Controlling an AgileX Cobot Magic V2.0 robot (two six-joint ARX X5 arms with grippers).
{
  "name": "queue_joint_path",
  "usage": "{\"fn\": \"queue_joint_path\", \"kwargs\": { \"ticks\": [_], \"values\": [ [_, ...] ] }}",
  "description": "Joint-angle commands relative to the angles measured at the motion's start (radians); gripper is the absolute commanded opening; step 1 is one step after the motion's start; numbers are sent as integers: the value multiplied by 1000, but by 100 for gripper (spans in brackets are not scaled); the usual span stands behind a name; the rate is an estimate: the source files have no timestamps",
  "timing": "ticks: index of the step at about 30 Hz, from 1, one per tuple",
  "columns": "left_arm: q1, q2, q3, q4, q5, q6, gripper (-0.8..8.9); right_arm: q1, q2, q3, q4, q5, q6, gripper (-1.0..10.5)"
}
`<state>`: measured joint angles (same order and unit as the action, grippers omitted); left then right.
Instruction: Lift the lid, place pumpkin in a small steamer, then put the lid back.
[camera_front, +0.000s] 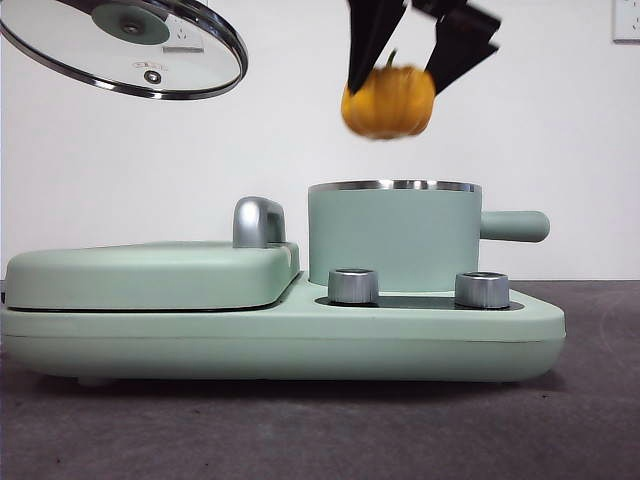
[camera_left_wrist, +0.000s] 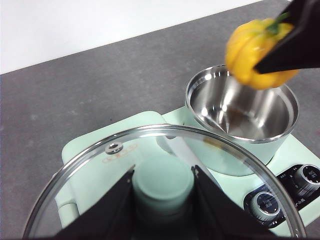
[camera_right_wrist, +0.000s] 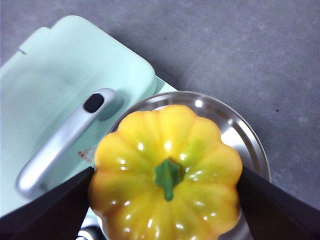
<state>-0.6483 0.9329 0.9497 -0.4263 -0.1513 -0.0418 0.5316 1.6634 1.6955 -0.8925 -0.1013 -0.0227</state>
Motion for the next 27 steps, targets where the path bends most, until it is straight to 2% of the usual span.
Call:
{"fn": "queue_joint_path", "kwargs": {
  "ticks": [1, 27],
  "values": [
    [-6, 2, 18, 29, 1, 3, 10, 6, 64, 38, 16, 1, -16, 378],
    [-5, 2, 18, 29, 1, 27, 10, 2, 267, 40, -11, 27, -39, 378]
  ]
}}
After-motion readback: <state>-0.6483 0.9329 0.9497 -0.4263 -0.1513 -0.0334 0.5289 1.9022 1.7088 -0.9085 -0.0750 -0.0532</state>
